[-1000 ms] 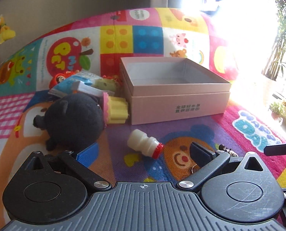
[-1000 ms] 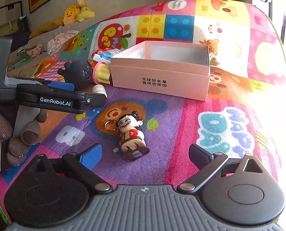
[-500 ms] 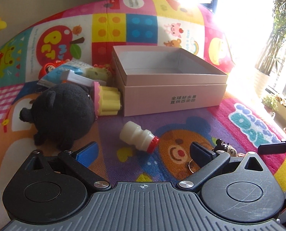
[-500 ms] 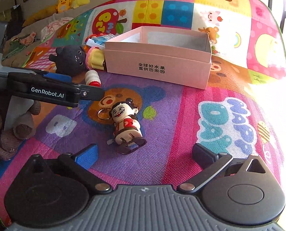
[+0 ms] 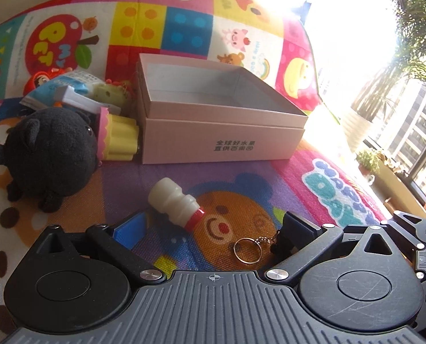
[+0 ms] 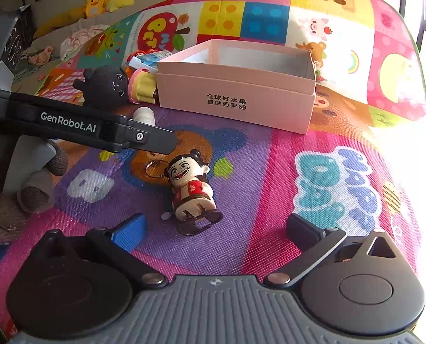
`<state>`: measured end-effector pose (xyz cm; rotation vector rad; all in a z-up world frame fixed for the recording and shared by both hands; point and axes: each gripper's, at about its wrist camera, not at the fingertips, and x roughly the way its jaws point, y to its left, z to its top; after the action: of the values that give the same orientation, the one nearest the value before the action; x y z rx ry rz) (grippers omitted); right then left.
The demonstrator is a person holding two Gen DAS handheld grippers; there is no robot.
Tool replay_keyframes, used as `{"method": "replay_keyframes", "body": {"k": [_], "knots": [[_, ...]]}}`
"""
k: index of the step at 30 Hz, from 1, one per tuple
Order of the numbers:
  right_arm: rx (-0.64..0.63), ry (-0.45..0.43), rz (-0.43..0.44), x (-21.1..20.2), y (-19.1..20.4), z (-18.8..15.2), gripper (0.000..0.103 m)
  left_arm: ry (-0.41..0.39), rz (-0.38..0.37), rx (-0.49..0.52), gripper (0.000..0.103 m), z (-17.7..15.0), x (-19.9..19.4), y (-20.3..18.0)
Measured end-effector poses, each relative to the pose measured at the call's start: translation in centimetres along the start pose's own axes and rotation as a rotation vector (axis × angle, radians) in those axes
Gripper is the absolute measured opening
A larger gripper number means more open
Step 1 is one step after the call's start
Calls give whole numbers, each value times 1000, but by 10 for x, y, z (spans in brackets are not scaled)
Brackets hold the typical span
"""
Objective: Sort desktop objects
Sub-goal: 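Move the left tool down toward the white bottle on the mat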
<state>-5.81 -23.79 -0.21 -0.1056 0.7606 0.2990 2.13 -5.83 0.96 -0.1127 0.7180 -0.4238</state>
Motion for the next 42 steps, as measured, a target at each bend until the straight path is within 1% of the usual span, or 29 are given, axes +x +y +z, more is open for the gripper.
{"method": "replay_keyframes", "body": {"k": [3, 7, 11, 12, 14, 19, 23, 25, 27, 28, 34, 36, 42], "knots": [[0, 0, 0, 1, 0, 0, 103, -11, 59, 17, 103, -4, -7, 5], [0, 0, 0, 1, 1, 0, 103, 15, 132, 39, 103, -10, -13, 14], [-1, 0, 0, 1, 1, 0, 103, 26, 266, 115, 103, -16, -18, 16], [-1, 0, 1, 1, 1, 0, 103, 34, 281, 119, 103, -17, -18, 18], [-1, 0, 1, 1, 1, 0, 103, 45, 268, 94, 103, -17, -19, 22], [-1, -1, 0, 1, 1, 0, 103, 82, 257, 104, 103, -14, -18, 23], [-1, -1, 0, 1, 1, 0, 103, 47, 251, 114, 103, -19, -22, 21], [-2, -1, 0, 1, 1, 0, 103, 32, 219, 129, 102, -17, -24, 17], [-1, -1, 0, 1, 1, 0, 103, 13, 204, 162, 88, -11, -23, 10], [-1, -2, 0, 1, 1, 0, 103, 10, 194, 180, 75, -8, -20, 7], [-1, -2, 0, 1, 1, 0, 103, -24, 145, 211, 79, 10, 1, -1], [-1, -2, 0, 1, 1, 0, 103, -10, 121, 219, 79, 13, 6, -4], [-1, -2, 0, 1, 1, 0, 103, 47, -8, 187, 79, 7, 2, -11]]}}
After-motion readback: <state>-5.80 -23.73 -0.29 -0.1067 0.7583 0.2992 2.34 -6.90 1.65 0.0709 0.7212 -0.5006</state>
